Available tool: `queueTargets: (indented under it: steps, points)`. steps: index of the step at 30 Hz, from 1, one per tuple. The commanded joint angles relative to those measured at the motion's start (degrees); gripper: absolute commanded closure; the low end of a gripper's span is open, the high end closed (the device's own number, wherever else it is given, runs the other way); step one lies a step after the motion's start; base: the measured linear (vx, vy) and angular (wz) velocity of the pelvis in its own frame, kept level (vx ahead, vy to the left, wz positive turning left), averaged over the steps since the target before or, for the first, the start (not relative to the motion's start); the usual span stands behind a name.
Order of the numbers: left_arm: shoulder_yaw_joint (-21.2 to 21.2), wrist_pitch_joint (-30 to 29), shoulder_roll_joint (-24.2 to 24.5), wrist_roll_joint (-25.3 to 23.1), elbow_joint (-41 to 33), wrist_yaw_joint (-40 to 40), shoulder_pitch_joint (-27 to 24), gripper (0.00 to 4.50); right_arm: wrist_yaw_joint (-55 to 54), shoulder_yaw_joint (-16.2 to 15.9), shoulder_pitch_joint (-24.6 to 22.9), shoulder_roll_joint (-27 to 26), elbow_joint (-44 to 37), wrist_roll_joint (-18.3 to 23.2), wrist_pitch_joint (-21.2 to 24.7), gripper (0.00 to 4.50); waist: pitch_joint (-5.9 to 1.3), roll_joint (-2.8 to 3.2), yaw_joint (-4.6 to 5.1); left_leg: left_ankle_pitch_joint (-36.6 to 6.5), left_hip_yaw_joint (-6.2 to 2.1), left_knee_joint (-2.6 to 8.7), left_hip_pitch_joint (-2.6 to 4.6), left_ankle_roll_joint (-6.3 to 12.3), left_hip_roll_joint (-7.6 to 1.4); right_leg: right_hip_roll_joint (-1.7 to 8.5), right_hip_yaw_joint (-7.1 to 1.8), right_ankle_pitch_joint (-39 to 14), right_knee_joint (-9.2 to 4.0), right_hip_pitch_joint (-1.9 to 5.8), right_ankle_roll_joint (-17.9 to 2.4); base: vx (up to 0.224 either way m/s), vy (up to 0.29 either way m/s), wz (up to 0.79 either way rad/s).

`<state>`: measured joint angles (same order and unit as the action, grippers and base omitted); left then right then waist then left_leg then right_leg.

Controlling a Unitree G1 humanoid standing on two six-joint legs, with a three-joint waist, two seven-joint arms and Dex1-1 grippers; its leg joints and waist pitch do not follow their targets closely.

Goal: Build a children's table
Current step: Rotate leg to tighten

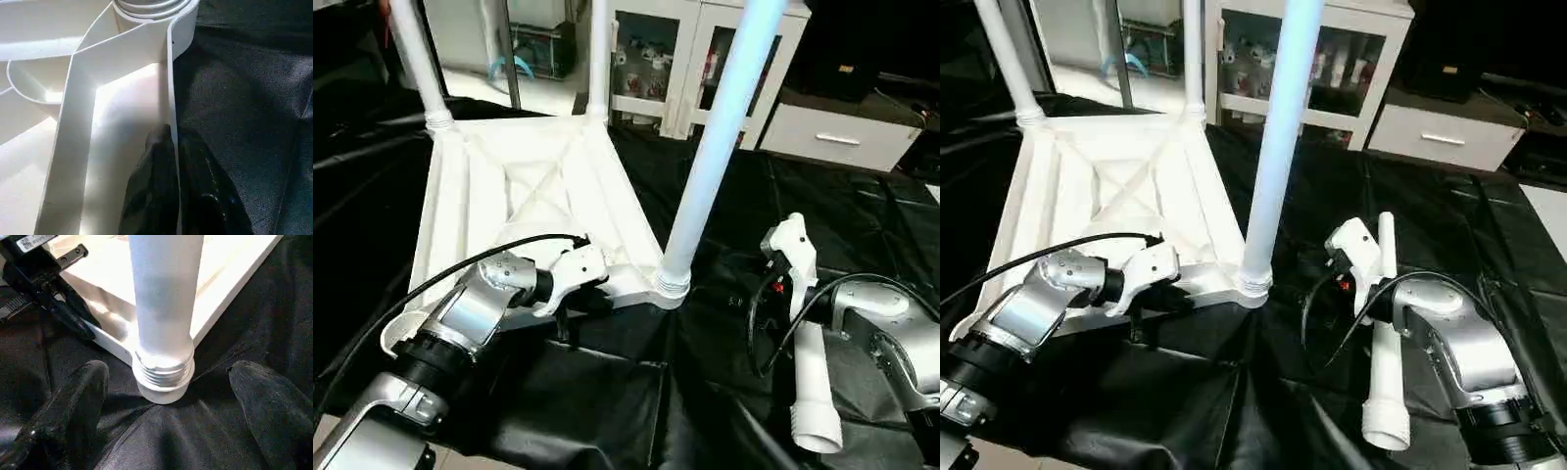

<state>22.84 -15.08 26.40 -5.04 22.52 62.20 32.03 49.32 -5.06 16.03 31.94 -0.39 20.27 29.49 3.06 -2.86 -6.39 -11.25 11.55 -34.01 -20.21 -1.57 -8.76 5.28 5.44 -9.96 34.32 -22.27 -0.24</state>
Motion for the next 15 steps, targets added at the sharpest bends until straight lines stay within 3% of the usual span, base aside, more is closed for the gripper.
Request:
queueTargets:
  steps: [1,3,6,7,11,15]
  points:
    - [2.2,-0.89,-0.09,-1.38,1.39,0.93,-1.18,4.45,-0.02,-0.03,1.14,-0.4,1.26,-0.6,-0.63,0.22,-2.78,-0.04,0.01,-19.23,-3.15,4.82,0.9,-2.06,-5.22,5.73,-3.62,-26.73,-5.39,1.6,-8.48,0.0,0.0,0.0]
    - [2.42,0.16,0.02,-1.08,0.84,1.53,-1.75,4.45,0.53,-0.52,0.71,-0.31,1.47,-0.81,-1.03,0.22,-2.86,0.03,-0.13,-19.83,-3.19,4.78,1.22,-2.23,-5.26,5.86,-3.65,-27.79,-5.63,1.48,-7.99,0.0,0.0,0.0]
    - [2.77,2.32,0.23,0.18,-1.23,3.38,-3.26,4.45,4.67,-2.9,-1.26,1.22,0.73,-1.24,-2.82,0.22,-3.02,0.03,-0.23,-18.13,-3.14,4.94,0.9,-1.91,-5.45,5.71,-3.79,-22.96,-5.1,1.72,-8.93,0.0,0.0,0.0]
    - [3.19,2.82,0.51,0.53,-2.31,4.57,-3.59,4.45,6.57,-3.9,-1.76,1.95,0.12,-1.35,-3.66,0.22,-3.19,-0.22,-0.31,-17.05,-3.06,4.95,0.86,-1.61,-5.53,5.67,-3.8,-20.16,-4.76,1.85,-9.8,0.0,0.0,0.0]
    - [4.72,3.36,1.4,1.03,-4.92,8.13,-3.9,4.45,10.46,-6.36,-1.3,2.88,0.17,-2.21,-6.07,0.22,-3.4,0.17,-0.73,-13.2,-2.61,4.73,0.97,-0.47,-5.51,5.45,-3.92,-11.9,-3.65,1.93,-12.87,0.0,0.0,0.0]
    - [6.24,4.22,2.13,0.47,-5.56,10.34,-3.42,4.45,10.92,-7.62,0.88,2.15,3.0,-4.02,-8.3,0.22,-3.33,-0.06,-1.22,-12.34,-2.46,4.65,0.98,-0.18,-5.47,5.58,-3.94,-10.92,-3.41,2.05,-13.76,0.0,0.0,0.0]
